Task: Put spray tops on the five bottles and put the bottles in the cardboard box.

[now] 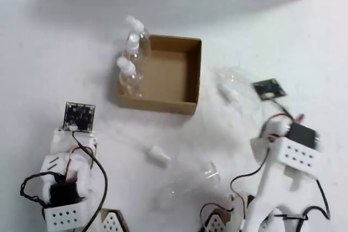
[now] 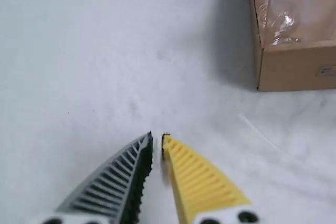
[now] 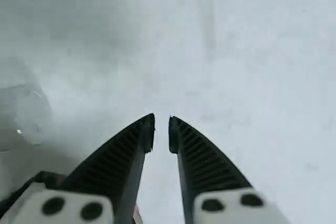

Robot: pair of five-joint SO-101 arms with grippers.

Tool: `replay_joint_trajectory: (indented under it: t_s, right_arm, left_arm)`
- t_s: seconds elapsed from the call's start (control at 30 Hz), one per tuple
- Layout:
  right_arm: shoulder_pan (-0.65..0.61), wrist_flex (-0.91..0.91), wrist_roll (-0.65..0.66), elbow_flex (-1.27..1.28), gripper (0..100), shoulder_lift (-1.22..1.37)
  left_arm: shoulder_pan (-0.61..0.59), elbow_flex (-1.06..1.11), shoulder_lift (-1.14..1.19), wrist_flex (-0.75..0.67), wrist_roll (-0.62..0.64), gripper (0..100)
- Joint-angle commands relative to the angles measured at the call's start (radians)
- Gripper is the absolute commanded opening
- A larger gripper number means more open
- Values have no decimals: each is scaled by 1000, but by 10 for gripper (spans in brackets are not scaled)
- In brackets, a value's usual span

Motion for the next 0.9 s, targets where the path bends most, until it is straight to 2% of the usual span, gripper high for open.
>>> replay_joint_trajectory:
  t_s: [0.0,0.1,0.3,0.43,0.7,0.87]
  right_arm:
    - [90,-38,77,-11,24,2]
    - [76,-58,81,-14,25,2]
    - [-122,-94,71,-15,25,4]
    - [-208,-88,-26,-14,22,2]
    - [-170,-142,-207,109,19,-5]
    - [-39,-225,-232,149,19,-1]
  left_arm:
    - [31,-2,-18,2,-9,39]
    - [42,-2,-18,18,-11,40]
    - [41,-2,-18,20,-11,40]
    - [41,-2,-18,21,-11,42]
    - [48,-63,-15,77,-14,42]
    - [114,-143,-12,167,-126,38]
